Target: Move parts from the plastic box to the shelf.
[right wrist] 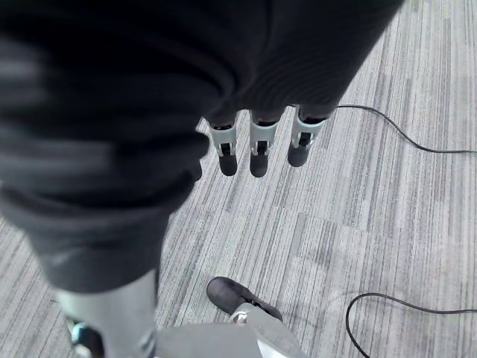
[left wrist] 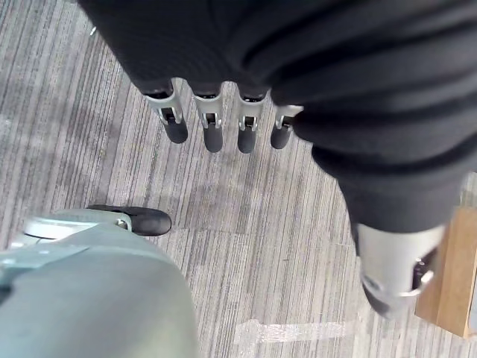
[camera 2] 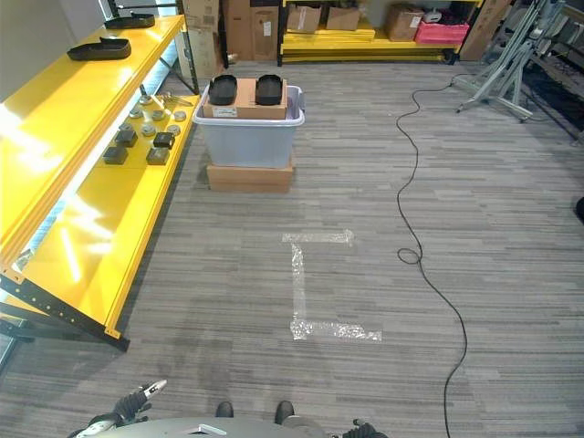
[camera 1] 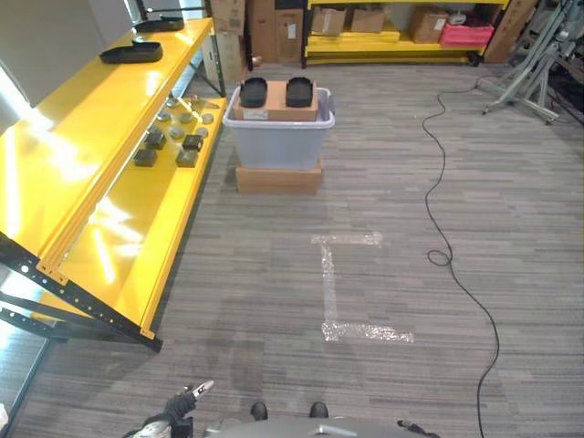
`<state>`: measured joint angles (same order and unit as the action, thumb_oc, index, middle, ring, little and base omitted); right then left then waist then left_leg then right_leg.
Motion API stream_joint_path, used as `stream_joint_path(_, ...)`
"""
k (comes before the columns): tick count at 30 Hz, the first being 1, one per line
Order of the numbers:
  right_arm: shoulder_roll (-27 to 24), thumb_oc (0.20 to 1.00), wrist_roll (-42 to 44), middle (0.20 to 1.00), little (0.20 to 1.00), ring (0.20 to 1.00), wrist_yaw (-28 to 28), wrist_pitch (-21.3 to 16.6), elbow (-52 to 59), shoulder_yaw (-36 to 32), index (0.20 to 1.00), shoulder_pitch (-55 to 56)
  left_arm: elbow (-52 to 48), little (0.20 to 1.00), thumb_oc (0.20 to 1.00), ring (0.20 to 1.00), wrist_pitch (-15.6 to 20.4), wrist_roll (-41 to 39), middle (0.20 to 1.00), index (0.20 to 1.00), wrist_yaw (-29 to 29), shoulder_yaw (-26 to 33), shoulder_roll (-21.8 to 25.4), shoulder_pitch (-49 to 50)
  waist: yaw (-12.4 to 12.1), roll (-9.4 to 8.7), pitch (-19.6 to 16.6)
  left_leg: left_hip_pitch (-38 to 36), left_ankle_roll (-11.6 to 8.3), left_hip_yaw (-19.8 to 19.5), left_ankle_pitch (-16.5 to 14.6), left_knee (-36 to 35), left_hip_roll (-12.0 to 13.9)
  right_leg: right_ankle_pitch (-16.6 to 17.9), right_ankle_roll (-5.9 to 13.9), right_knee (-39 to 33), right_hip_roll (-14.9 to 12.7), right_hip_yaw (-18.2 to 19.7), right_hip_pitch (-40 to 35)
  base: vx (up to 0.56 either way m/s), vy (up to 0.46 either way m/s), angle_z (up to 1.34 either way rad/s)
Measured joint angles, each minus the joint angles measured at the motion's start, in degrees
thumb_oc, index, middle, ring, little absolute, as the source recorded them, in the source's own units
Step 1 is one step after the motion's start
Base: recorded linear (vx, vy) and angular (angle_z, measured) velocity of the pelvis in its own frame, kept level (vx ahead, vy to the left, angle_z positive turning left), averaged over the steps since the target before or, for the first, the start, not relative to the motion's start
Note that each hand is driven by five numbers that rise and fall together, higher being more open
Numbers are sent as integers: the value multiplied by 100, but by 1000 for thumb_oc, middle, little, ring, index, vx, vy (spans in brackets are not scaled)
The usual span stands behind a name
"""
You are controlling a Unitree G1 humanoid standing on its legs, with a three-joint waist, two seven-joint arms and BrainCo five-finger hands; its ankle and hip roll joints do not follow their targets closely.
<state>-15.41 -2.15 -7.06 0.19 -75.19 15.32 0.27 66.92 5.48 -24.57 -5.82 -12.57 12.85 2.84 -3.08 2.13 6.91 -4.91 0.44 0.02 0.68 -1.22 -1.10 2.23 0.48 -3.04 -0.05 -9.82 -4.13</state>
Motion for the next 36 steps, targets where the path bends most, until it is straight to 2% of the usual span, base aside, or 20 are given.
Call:
stream_joint_path(13,0,1000,-43,1000,1000,1000,14,5,1,16,1000,-1,3,1000,1000,1000,-105,10,1000,1000,48,3,0,1,-2,-6,-2,-54,-34,-17,23,-107,-11,106,0,-176,6,-23,-166,0,0,0)
stream_joint_path(21,11,1000,557,1000,1000,1000,18,7,-2,-51,1000,-6,42,1000,1000,1000,-368,4,1000,1000,345,19,0,2,9,-4,-6,-130,-20,-15,58,-183,-12,103,2,-176,5,-23,-203,4,0,0)
stream_joint_path(22,18,1000,829,1000,1000,1000,20,22,-3,-120,1000,-6,48,1000,1000,1000,-435,3,1000,1000,379,20,0,2,11,-7,-8,-134,-18,-14,59,-185,-14,103,2,-177,5,-23,-206,0,0,0)
stream_joint_path(25,25,1000,1321,1000,1000,1000,64,242,-15,-331,1000,-13,128,1000,1000,1000,-513,3,1000,1000,393,20,-13,-4,24,-10,-20,-174,-16,-12,60,-192,-14,102,4,-180,5,-22,-242,11,2,0)
stream_joint_path(36,30,1000,1417,1000,1000,1000,284,396,-27,-423,1000,11,148,1000,1000,1000,-652,-11,1000,1000,197,21,-48,19,22,-79,-180,-222,-22,-8,56,-195,-13,96,11,-165,6,-15,-292,3,-1,0)
